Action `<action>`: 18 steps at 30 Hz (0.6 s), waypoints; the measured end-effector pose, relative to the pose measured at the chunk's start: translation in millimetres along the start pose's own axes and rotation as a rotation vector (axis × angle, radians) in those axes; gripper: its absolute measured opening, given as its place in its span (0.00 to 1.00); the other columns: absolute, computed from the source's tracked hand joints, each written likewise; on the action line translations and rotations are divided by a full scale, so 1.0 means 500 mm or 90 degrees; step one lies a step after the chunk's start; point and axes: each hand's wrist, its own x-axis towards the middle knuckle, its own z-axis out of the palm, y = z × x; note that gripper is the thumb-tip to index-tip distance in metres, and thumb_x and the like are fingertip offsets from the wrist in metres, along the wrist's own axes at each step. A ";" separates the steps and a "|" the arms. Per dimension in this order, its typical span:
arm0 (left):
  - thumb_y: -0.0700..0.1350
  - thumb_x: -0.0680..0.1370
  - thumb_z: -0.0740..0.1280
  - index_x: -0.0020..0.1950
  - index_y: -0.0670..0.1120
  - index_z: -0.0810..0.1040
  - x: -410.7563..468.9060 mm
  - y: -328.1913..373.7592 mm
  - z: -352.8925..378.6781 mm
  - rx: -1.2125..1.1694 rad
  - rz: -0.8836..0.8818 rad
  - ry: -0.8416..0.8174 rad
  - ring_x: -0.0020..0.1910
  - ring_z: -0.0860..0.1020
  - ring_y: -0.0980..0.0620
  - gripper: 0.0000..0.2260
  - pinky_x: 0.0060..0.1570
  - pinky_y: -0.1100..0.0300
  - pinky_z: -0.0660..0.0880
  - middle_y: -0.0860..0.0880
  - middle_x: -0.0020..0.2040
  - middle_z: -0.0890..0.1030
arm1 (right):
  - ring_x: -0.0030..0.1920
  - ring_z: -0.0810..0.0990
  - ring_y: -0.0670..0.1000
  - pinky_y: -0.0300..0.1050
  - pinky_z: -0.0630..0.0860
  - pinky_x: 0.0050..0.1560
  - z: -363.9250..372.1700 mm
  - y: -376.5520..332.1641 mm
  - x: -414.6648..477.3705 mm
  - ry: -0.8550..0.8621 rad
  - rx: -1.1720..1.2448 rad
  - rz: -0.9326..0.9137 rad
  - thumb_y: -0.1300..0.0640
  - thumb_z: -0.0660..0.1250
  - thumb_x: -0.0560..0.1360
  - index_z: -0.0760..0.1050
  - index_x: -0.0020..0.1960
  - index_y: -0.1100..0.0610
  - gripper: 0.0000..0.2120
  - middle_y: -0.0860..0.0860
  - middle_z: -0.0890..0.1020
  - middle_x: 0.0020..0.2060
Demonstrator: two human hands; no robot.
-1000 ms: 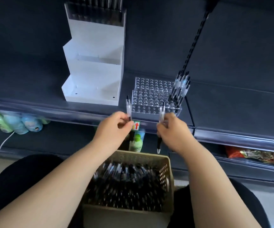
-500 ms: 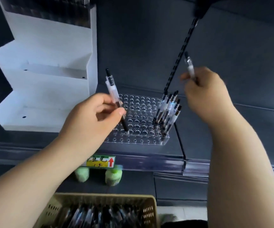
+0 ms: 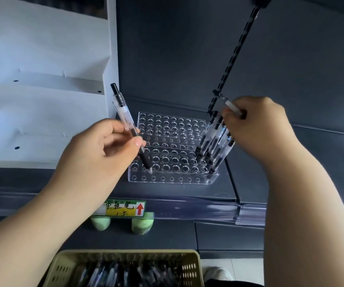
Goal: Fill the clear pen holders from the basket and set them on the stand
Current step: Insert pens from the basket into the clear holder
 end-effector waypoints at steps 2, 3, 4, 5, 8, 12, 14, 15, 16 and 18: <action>0.55 0.67 0.66 0.47 0.54 0.78 0.005 0.001 0.000 -0.013 0.004 0.006 0.40 0.81 0.64 0.11 0.41 0.61 0.72 0.63 0.41 0.83 | 0.32 0.72 0.55 0.43 0.67 0.33 -0.002 0.004 0.001 0.025 0.008 0.009 0.53 0.62 0.75 0.71 0.34 0.54 0.12 0.48 0.73 0.27; 0.55 0.68 0.65 0.47 0.53 0.77 0.006 0.001 0.000 -0.021 0.005 0.007 0.40 0.81 0.64 0.11 0.40 0.62 0.71 0.63 0.41 0.83 | 0.33 0.73 0.55 0.43 0.67 0.34 -0.003 0.005 0.001 0.032 0.011 0.014 0.53 0.62 0.75 0.73 0.36 0.53 0.10 0.47 0.74 0.28; 0.54 0.68 0.66 0.47 0.53 0.77 0.008 0.001 0.001 -0.027 0.006 0.008 0.40 0.81 0.65 0.11 0.39 0.62 0.71 0.62 0.41 0.83 | 0.35 0.74 0.55 0.43 0.68 0.35 -0.004 0.006 0.002 0.032 0.015 0.020 0.54 0.62 0.75 0.76 0.40 0.52 0.08 0.48 0.76 0.30; 0.54 0.68 0.66 0.47 0.53 0.77 0.009 -0.001 0.002 -0.031 0.005 0.009 0.40 0.81 0.65 0.10 0.39 0.63 0.70 0.62 0.41 0.83 | 0.36 0.76 0.55 0.43 0.70 0.36 -0.006 0.007 0.002 0.027 0.020 0.025 0.54 0.62 0.75 0.79 0.43 0.52 0.07 0.49 0.79 0.33; 0.54 0.68 0.66 0.46 0.53 0.77 0.011 -0.003 0.004 -0.036 0.006 0.009 0.39 0.81 0.65 0.09 0.38 0.63 0.70 0.62 0.40 0.83 | 0.34 0.75 0.52 0.42 0.70 0.36 -0.009 0.008 0.002 0.001 0.054 0.036 0.57 0.61 0.73 0.80 0.46 0.46 0.11 0.46 0.79 0.34; 0.54 0.68 0.66 0.46 0.53 0.78 0.011 -0.007 0.002 -0.040 0.010 0.011 0.40 0.81 0.64 0.10 0.40 0.63 0.70 0.62 0.40 0.83 | 0.26 0.69 0.45 0.37 0.64 0.29 -0.016 0.010 -0.001 -0.017 0.085 0.043 0.58 0.60 0.71 0.80 0.45 0.44 0.13 0.43 0.74 0.27; 0.54 0.68 0.66 0.46 0.53 0.78 0.012 -0.009 0.002 -0.044 0.009 0.012 0.40 0.82 0.63 0.10 0.43 0.61 0.72 0.61 0.40 0.84 | 0.25 0.69 0.45 0.36 0.63 0.29 -0.022 0.010 -0.002 -0.029 0.078 0.045 0.59 0.60 0.70 0.80 0.44 0.43 0.14 0.42 0.74 0.27; 0.53 0.69 0.67 0.46 0.53 0.78 0.012 -0.010 0.002 -0.045 0.009 0.011 0.41 0.82 0.62 0.09 0.45 0.60 0.73 0.61 0.41 0.84 | 0.25 0.69 0.46 0.36 0.64 0.29 -0.025 0.011 -0.003 -0.031 0.073 0.048 0.59 0.60 0.70 0.80 0.43 0.42 0.14 0.42 0.74 0.27; 0.53 0.69 0.67 0.46 0.53 0.78 0.013 -0.011 0.002 -0.047 0.008 0.010 0.41 0.82 0.62 0.08 0.47 0.59 0.74 0.60 0.41 0.84 | 0.26 0.70 0.46 0.37 0.64 0.29 -0.028 0.012 -0.003 -0.033 0.068 0.053 0.58 0.60 0.70 0.79 0.42 0.42 0.14 0.42 0.75 0.28; 0.53 0.69 0.67 0.45 0.54 0.78 0.012 -0.012 0.003 -0.046 0.008 0.008 0.41 0.82 0.61 0.07 0.46 0.59 0.74 0.60 0.41 0.84 | 0.28 0.72 0.47 0.38 0.66 0.31 -0.034 0.017 -0.004 -0.037 0.055 0.064 0.58 0.60 0.71 0.80 0.43 0.42 0.13 0.43 0.77 0.31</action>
